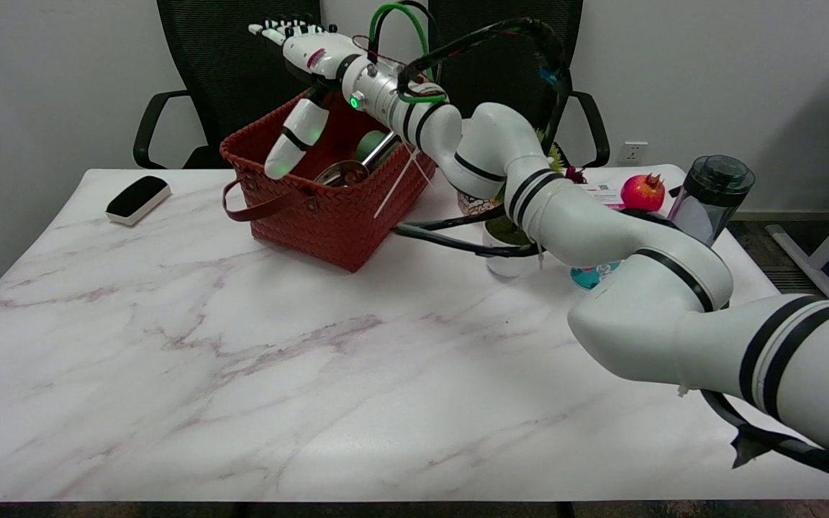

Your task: Place the yellow tape into the brown storage basket.

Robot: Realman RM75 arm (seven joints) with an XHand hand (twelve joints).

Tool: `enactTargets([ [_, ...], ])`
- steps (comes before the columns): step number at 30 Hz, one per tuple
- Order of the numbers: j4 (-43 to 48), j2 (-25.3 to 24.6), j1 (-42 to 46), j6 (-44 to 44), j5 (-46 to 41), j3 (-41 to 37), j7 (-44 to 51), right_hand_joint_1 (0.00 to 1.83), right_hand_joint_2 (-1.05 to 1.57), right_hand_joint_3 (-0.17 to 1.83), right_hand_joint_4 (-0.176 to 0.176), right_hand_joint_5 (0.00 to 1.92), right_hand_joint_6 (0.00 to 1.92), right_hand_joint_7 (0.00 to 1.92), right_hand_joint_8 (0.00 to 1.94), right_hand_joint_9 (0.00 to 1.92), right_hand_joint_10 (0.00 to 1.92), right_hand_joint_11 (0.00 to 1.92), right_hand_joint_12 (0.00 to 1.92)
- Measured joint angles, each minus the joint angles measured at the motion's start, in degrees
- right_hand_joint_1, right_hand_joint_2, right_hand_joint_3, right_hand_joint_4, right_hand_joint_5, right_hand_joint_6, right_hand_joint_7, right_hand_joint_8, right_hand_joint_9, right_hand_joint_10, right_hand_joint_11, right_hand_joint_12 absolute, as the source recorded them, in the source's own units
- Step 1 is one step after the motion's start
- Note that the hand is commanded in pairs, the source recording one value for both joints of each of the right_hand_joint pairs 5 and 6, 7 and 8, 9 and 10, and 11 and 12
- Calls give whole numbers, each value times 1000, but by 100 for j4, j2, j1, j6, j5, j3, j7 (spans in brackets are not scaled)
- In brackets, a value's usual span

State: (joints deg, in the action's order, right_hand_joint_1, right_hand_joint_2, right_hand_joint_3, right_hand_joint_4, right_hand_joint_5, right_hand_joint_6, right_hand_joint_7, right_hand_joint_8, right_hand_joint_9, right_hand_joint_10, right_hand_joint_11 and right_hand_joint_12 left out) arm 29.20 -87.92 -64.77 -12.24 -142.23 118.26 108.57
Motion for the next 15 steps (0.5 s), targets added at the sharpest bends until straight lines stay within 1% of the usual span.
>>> enactTargets([
  [5,207,66,79,4,-7,-20,-6,615,-23,-55,0,0,0,0,0,0,0,0,0],
  [8,450,137,163,8,-12,-47,-15,590,24,-169,0,0,0,0,0,0,0,0,0],
  [15,1238,410,508,14,-38,-159,-155,533,133,-175,0,0,0,0,0,0,0,0,0],
])
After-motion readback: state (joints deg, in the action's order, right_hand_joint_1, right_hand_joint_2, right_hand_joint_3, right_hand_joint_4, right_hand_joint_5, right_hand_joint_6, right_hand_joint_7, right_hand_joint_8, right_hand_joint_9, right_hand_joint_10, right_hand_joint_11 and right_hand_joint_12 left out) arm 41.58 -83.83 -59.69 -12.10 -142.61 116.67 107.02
